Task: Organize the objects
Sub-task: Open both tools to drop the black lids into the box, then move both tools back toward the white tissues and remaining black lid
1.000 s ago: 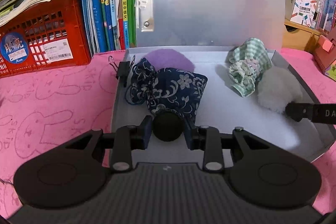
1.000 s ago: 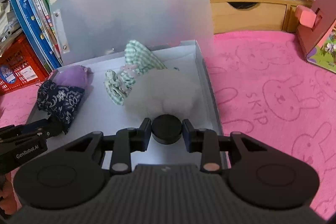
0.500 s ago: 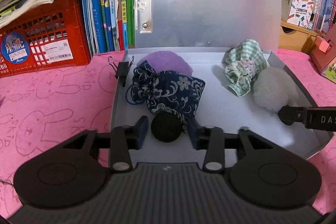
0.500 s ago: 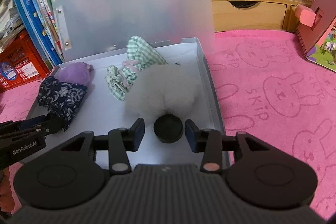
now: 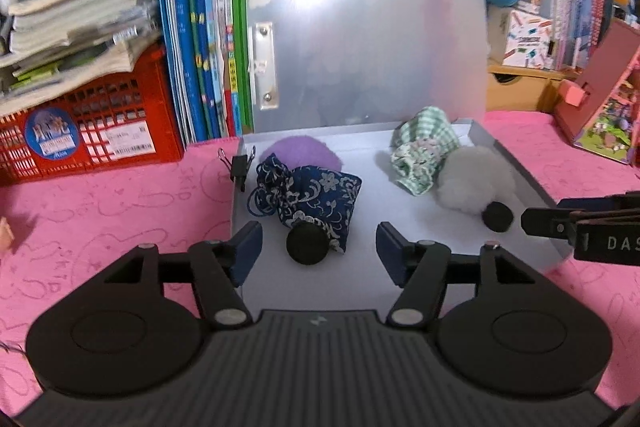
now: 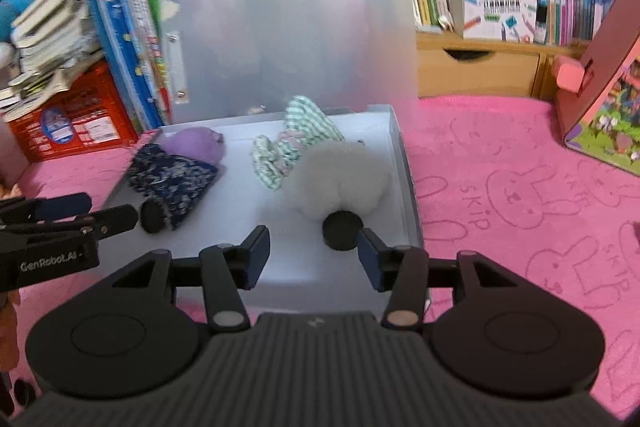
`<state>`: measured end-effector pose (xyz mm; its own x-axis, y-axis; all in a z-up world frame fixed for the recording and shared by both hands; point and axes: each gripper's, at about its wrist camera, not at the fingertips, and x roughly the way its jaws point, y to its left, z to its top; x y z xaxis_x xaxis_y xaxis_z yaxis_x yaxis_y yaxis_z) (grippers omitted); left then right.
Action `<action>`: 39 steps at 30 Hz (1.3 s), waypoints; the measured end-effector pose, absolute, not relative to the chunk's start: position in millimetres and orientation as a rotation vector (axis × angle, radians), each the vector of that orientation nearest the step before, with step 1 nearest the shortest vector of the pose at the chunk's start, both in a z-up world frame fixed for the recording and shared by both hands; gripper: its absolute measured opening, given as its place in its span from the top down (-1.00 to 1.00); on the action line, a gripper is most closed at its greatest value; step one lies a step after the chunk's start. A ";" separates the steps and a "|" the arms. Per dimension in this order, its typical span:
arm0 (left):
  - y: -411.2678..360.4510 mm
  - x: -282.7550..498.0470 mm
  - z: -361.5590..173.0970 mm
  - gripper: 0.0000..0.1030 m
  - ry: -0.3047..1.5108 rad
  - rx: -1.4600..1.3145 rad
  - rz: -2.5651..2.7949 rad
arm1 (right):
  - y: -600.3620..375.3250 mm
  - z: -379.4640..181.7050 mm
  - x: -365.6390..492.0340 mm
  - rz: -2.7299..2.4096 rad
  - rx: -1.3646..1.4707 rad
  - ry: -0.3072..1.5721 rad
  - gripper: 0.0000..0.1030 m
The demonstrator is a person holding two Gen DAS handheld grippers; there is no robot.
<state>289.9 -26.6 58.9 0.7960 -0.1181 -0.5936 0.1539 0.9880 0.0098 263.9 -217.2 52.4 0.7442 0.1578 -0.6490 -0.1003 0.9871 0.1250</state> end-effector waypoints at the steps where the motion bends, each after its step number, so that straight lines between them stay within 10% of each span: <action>1: -26.0 284.8 61.1 -0.34 0.628 0.063 -0.151 | -215.7 54.7 258.7 0.150 0.080 0.709 -0.29; 39: -6.5 69.4 49.5 -0.52 0.500 0.067 -0.262 | -190.2 42.0 80.0 0.235 0.013 0.535 -0.51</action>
